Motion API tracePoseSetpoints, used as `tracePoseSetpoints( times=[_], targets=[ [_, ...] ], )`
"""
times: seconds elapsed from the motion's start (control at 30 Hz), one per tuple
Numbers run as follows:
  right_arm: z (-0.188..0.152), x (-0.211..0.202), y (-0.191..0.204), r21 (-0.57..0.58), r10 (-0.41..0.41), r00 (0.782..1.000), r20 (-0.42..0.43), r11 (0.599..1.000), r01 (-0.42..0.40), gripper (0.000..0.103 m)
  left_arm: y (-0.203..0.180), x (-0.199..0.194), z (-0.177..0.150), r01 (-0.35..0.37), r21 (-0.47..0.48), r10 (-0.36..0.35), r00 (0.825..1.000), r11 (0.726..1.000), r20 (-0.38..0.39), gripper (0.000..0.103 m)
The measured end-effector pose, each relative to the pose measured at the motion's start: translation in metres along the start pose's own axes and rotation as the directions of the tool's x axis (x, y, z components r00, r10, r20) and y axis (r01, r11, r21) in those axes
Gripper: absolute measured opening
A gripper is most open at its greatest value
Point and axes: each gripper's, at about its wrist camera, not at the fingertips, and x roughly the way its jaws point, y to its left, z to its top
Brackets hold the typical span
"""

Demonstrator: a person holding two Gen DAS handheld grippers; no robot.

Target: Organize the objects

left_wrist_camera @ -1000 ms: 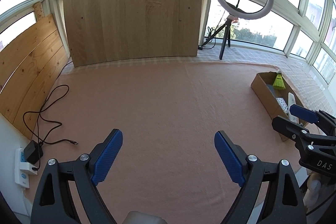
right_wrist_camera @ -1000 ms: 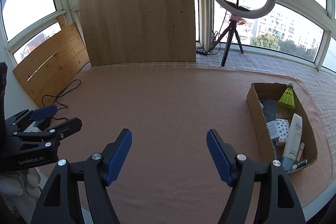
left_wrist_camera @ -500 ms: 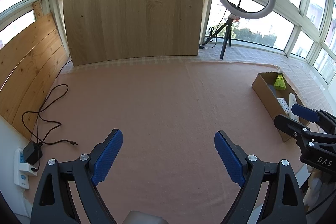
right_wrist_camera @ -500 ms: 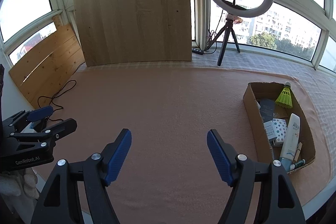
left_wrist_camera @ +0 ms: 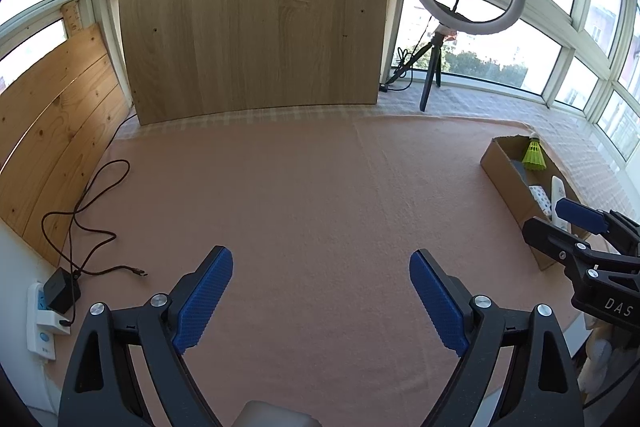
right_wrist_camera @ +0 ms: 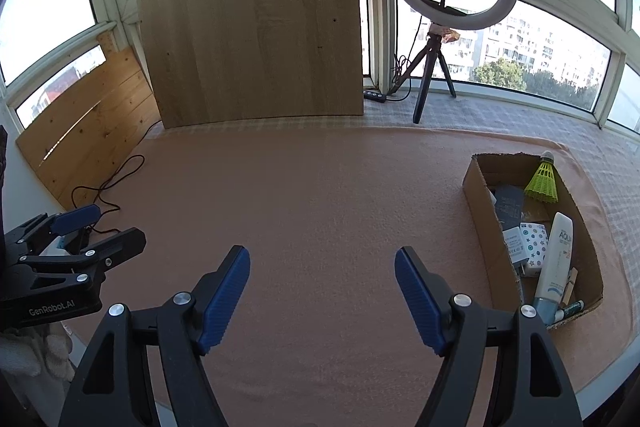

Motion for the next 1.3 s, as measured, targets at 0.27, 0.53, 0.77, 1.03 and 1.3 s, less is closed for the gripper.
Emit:
tracePoseSetpoints(
  times=[0.27, 0.53, 0.77, 1.03, 1.3],
  targets=[
    [-0.001, 0.003, -0.001, 0.0, -0.001, 1.0, -0.007, 1.0, 0.001, 0.072, -0.001, 0.002, -0.001, 0.001, 0.0, -0.001, 1.0, 1.0, -0.005, 0.092],
    [-0.002, 0.006, -0.003, 0.007, -0.002, 1.0, -0.017, 1.0, 0.002, 0.072, 0.0, 0.005, 0.0, 0.003, 0.003, -0.003, 1.0, 1.0, -0.009, 0.092],
    [-0.001, 0.01, -0.004, 0.009, 0.0, 1.0, -0.026, 1.0, 0.001, 0.072, 0.003, 0.01, 0.002, 0.001, -0.01, -0.001, 1.0, 1.0, -0.012, 0.093],
    [-0.002, 0.015, -0.003, 0.011, -0.001, 0.999, -0.038, 1.0, 0.002, 0.072, 0.01, 0.02, 0.001, 0.014, -0.022, -0.014, 1.0, 1.0, -0.023, 0.096],
    [-0.002, 0.028, -0.004, 0.02, -0.003, 0.998, -0.066, 1.0, 0.004, 0.072, 0.012, 0.034, 0.001, 0.018, -0.035, -0.02, 0.998, 0.999, -0.053, 0.096]
  ],
)
